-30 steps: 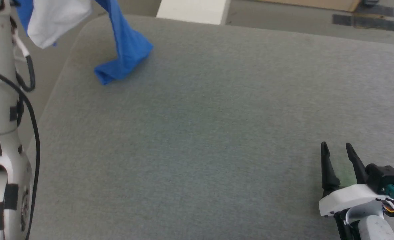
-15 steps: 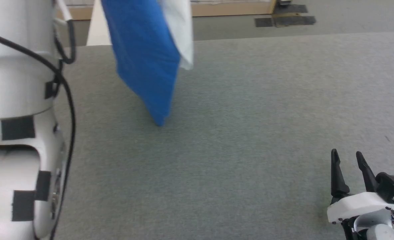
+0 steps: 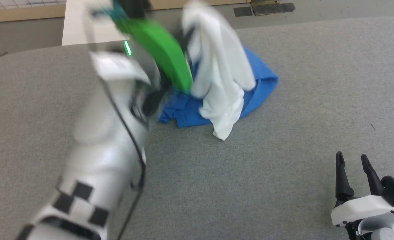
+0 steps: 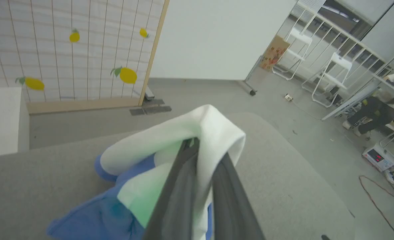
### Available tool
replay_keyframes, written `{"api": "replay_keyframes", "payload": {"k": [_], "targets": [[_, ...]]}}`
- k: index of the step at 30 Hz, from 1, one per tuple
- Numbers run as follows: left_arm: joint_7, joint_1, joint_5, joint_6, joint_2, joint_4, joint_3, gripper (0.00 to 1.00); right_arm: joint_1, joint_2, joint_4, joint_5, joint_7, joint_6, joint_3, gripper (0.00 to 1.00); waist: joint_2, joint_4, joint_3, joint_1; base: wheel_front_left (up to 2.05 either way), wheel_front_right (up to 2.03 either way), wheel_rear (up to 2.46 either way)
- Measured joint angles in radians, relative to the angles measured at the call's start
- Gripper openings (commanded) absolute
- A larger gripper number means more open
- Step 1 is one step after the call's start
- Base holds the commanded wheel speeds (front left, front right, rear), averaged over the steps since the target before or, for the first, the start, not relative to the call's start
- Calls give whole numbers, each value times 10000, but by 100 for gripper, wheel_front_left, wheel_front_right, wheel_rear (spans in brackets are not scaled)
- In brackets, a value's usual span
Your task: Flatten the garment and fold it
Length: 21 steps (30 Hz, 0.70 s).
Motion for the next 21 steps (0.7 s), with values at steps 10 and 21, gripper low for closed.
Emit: {"api": "replay_keyframes", "payload": {"k": [10, 21], "targets": [[2614, 2765, 270, -96, -88, 2044, -2631, 0, -10, -2, 50, -2, 0, 0, 130, 100, 0, 220, -10, 0, 0, 0, 0], [2913, 2889, -1620, -82, -21, 52, -1129, 100, 31, 0, 188, -27, 0, 0, -54, 100, 0, 734, -625, 0, 0, 0, 0]]}}
